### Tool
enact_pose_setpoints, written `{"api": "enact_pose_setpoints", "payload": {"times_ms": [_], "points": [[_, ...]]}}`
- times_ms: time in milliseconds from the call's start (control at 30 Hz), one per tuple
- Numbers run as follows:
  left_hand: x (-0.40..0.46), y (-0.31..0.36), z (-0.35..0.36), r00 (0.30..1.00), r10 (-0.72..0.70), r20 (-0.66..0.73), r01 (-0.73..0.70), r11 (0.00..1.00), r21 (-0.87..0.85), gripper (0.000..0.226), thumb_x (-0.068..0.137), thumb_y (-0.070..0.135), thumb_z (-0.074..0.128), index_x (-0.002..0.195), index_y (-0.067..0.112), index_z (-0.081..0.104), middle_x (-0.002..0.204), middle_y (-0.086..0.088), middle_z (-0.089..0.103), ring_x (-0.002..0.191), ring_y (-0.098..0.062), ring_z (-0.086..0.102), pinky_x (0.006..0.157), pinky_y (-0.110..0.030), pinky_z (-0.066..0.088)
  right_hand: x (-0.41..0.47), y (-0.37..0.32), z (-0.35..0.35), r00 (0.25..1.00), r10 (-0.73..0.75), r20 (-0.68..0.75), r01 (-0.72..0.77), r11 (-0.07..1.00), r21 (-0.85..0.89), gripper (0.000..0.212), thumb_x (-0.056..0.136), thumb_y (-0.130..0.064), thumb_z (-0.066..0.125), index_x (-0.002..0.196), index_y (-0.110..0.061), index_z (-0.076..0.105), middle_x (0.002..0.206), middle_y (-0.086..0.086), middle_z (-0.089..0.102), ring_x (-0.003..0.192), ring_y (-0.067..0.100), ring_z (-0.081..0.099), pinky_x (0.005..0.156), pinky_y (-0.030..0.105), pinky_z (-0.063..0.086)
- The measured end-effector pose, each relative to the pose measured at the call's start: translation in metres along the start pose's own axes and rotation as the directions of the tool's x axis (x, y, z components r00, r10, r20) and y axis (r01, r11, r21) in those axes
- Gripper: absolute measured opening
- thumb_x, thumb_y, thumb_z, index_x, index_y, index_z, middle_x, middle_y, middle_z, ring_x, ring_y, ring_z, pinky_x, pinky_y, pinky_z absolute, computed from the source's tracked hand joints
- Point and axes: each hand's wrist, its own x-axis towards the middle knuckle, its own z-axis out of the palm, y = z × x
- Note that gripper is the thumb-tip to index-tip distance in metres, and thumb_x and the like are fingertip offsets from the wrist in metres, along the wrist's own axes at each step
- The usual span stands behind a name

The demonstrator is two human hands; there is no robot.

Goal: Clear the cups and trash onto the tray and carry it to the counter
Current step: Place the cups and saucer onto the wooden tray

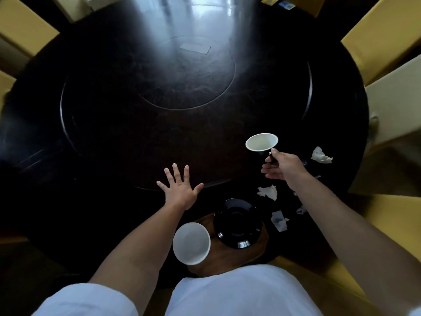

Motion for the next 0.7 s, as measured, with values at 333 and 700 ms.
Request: {"api": "enact_pose_setpoints", "payload": {"times_ms": [333,700], "points": [[-0.004,-0.015,0.011,0.982,0.007,-0.188,-0.033,0.991,-0.133,0.084,0.095,0.076,0.034,0.164,0.037,0.005,0.172,-0.005,-0.012,0.157,-0.032,-0.018,0.124,-0.063,-0.004,-0.098,0.031,0.005,0.997,-0.047,0.064,0.044,0.998,0.055,0.041,0.104,-0.037,0.048,0.082,-0.006,0.063,0.097,0.027,0.072,0.072,0.028,0.075,0.051,0.029,0.056],[-0.003,-0.017,0.019,0.975,0.022,-0.221,-0.046,0.994,-0.102,0.082,0.096,0.075,0.029,0.164,0.035,0.004,0.172,-0.007,-0.011,0.157,-0.034,-0.016,0.123,-0.063,-0.004,-0.146,0.101,0.01,0.989,0.023,0.149,-0.027,0.999,0.023,0.039,0.104,-0.035,0.049,0.084,-0.005,0.065,0.095,0.024,0.075,0.064,0.025,0.069,0.05,0.03,0.051]]}}
